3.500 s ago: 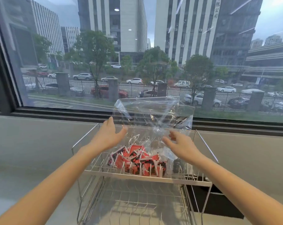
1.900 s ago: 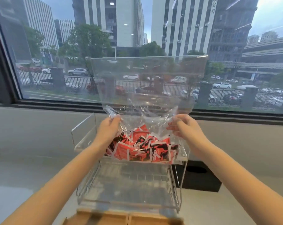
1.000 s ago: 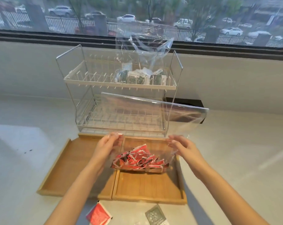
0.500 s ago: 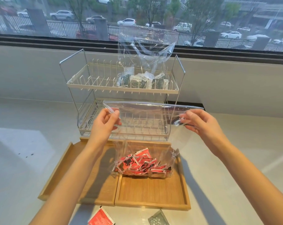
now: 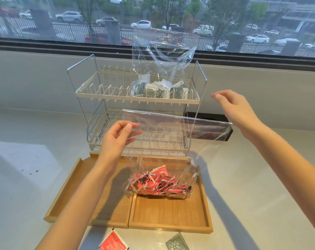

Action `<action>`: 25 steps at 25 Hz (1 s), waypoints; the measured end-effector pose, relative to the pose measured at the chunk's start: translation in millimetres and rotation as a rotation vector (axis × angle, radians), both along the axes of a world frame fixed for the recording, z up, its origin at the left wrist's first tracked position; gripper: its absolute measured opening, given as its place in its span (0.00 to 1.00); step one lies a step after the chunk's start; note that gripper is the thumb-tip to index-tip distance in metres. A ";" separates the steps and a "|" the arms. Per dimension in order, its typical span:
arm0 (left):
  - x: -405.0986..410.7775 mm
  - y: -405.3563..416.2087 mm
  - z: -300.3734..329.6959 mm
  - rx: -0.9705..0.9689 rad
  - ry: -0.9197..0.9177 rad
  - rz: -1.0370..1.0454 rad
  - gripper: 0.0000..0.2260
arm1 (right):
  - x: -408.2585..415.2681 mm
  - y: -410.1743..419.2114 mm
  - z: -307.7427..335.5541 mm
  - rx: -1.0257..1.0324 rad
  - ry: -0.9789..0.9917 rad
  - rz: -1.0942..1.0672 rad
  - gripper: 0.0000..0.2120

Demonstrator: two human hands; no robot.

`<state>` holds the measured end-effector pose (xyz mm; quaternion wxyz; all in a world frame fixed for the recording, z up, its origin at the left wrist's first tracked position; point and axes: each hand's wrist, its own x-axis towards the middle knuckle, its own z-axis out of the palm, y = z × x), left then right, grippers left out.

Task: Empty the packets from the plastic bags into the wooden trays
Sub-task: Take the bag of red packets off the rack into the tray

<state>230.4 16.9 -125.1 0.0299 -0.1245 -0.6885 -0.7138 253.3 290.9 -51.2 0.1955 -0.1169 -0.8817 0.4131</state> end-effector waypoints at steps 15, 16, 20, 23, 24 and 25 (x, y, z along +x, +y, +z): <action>17.6 6.0 11.9 -0.058 0.090 -0.114 0.06 | -14.3 -61.5 3.2 -0.134 -0.866 0.963 0.17; 18.0 7.0 11.9 -0.061 0.091 -0.119 0.06 | -13.3 -61.3 1.2 -0.157 -0.863 0.961 0.17; 19.1 7.7 11.2 -0.066 0.089 -0.124 0.05 | -11.4 -61.0 -3.8 -0.334 -0.803 0.913 0.13; 19.9 4.6 10.7 -0.047 0.075 -0.123 0.06 | -10.6 -57.7 -0.6 -0.376 -0.726 0.888 0.09; 20.3 3.1 10.4 -0.038 0.069 -0.120 0.06 | -10.3 -56.3 1.6 -0.427 -0.698 0.873 0.08; 20.4 1.5 10.3 -0.031 0.064 -0.117 0.06 | -10.4 -54.5 4.7 -0.485 -0.662 0.857 0.08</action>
